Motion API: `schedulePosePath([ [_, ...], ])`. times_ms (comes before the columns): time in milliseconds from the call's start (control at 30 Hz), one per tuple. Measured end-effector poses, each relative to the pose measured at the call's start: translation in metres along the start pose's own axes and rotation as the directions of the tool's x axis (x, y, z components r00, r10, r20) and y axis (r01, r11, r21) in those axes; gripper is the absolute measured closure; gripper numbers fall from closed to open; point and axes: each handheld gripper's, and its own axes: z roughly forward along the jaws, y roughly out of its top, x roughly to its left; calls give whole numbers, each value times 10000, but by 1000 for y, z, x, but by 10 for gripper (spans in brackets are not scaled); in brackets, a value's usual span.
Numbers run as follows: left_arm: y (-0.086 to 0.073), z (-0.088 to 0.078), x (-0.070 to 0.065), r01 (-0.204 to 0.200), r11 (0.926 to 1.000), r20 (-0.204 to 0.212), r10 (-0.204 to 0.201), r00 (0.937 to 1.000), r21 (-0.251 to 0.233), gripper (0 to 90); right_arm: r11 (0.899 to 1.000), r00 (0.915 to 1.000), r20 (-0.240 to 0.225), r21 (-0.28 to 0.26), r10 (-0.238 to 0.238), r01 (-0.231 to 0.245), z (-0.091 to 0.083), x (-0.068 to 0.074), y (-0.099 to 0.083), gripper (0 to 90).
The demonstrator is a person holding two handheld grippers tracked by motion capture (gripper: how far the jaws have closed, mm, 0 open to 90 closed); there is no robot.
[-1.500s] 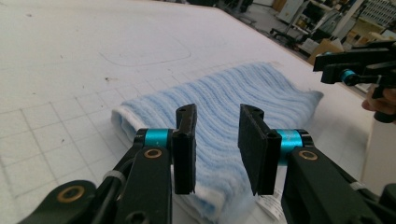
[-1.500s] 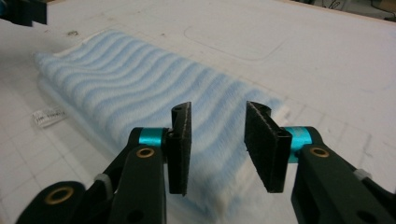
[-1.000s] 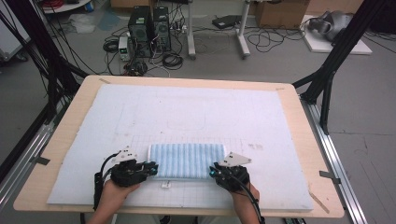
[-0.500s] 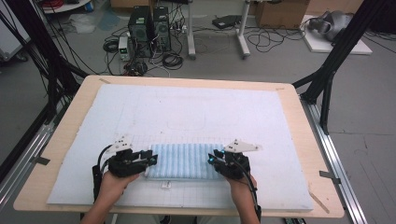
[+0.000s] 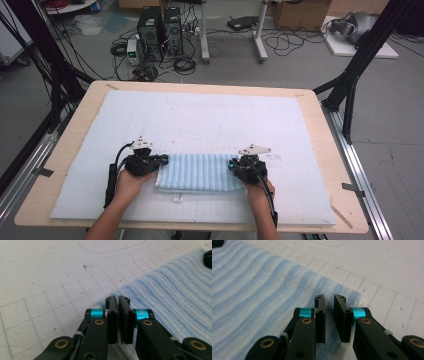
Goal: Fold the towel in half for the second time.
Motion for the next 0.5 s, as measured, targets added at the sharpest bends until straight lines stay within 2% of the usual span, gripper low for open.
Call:
schedulePosePath([
  [33,1,-1,0,-99,9999,13,99,10000,-60,836,10000,10000,-33,-64,-54,53,-1,0,-1,791],
  [67,1,-2,0,-87,9994,-28,86,10000,-328,765,10000,9999,-106,-59,-43,42,-2,-1,-1,766],
  [133,4,-6,3,-92,9960,-445,52,9990,-890,663,9991,9992,-394,-419,-45,28,-5,-4,2,696],
  [200,5,-7,11,479,9902,-580,-559,9967,-1310,559,9947,9988,-477,-1009,129,-177,-9,-9,8,665],
  [233,5,-7,14,587,9884,-614,-678,9958,-1402,502,9931,9989,-416,-1140,208,-254,-10,-12,11,660],
  [300,4,-2,18,634,9909,-604,-709,9957,-1184,450,9959,9997,-174,-881,174,-189,-7,-18,15,643],
  [367,1,5,19,718,9956,-543,-751,9957,-599,425,9989,9998,27,-411,208,-207,-1,-23,16,616],
  [400,1,8,19,692,9968,-541,-713,9960,-401,429,9995,9998,81,-262,193,-191,2,-25,16,594],
  [433,1,8,18,675,9966,-543,-701,9961,-475,434,9995,9995,93,-131,289,-288,5,-27,15,570],
  [500,1,9,19,703,9965,-379,-720,9967,-443,522,9988,9989,-51,133,468,-467,9,-29,14,554],
])
